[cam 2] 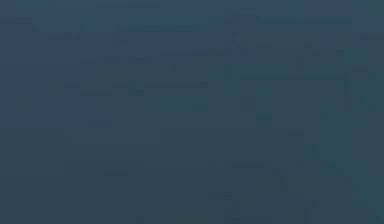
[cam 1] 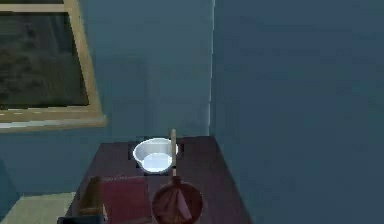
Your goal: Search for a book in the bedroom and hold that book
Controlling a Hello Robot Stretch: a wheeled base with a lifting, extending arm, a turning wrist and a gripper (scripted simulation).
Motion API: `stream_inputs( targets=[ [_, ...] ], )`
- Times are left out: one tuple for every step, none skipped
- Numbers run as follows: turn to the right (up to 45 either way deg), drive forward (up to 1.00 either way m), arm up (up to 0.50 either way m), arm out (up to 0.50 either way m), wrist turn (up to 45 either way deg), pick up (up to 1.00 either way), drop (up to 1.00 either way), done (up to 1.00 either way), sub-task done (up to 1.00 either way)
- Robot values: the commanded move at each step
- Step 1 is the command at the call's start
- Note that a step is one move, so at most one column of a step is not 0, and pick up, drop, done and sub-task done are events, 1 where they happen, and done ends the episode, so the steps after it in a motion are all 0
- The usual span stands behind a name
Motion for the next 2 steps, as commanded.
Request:
stream_inputs(
  targets=[
    [-45.0,0.0,0.0,0.0,0.0,0.0,0.0,0.0,0.0],
    [-39.0,0.0,0.0,0.0,0.0,0.0,0.0,0.0,0.0]
  ],
)
